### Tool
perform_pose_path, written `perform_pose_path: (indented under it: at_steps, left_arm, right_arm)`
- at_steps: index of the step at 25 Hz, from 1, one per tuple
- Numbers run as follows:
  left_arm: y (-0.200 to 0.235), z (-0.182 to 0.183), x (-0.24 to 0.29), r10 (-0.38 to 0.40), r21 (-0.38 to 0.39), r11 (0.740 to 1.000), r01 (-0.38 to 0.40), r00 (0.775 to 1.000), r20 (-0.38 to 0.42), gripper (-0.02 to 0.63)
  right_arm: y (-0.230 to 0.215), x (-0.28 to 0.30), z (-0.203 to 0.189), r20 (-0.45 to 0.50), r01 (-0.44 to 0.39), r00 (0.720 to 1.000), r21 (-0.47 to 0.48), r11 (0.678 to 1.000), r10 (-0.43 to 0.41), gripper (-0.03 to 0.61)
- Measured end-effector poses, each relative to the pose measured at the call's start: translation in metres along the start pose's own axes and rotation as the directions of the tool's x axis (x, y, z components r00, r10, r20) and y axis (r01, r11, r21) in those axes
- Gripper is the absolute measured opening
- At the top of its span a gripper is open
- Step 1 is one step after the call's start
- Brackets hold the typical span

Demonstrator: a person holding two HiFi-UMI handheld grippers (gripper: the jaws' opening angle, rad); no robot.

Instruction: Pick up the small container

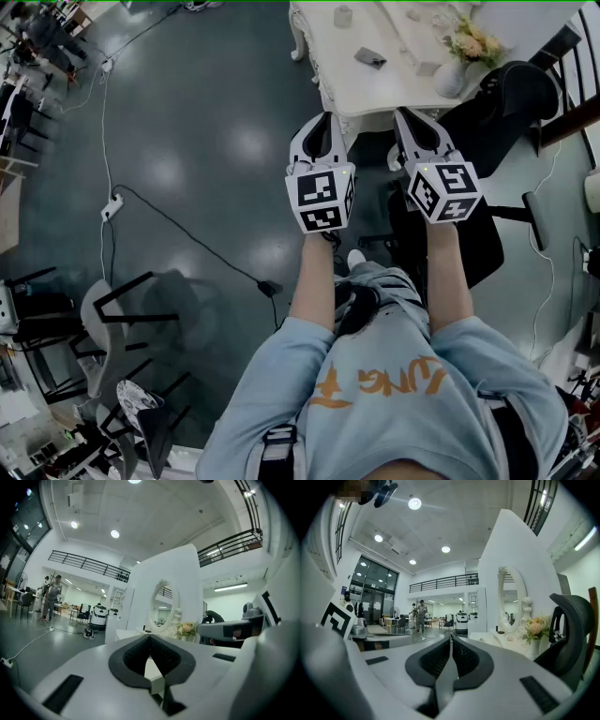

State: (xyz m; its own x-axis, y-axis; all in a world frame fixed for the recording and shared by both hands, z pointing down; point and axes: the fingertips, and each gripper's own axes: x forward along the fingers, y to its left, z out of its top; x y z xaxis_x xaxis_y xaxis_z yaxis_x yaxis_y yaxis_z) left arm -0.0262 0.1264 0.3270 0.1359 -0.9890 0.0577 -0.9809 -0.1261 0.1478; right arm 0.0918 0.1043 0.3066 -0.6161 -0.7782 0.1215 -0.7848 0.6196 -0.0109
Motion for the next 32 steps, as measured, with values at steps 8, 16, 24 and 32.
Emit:
perform_pose_path:
  at_steps: [8, 16, 24, 32]
  left_arm:
    - [0.014, 0.009, -0.003, -0.03, 0.011, 0.999, 0.03, 0.999, 0.024, 0.021]
    - [0.038, 0.023, -0.012, -0.011, -0.002, 1.0, 0.011, 0.998, 0.066, 0.021]
    - [0.076, 0.029, -0.018, 0.047, -0.064, 0.997, -0.043, 0.997, 0.067, 0.021]
    - [0.087, 0.037, -0.016, 0.029, -0.085, 0.996, -0.023, 0.997, 0.07, 0.021]
  right_arm:
    - [0.019, -0.002, 0.017, 0.1, -0.017, 0.995, 0.015, 1.0, 0.016, 0.037]
    - [0.023, 0.004, 0.026, 0.117, 0.004, 0.993, 0.028, 1.0, -0.007, 0.037]
    - [0.048, 0.022, 0.033, 0.092, -0.035, 0.995, -0.028, 0.999, 0.037, 0.037]
    - [0.06, 0.029, 0.041, 0.075, -0.031, 0.996, -0.082, 0.996, 0.037, 0.037]
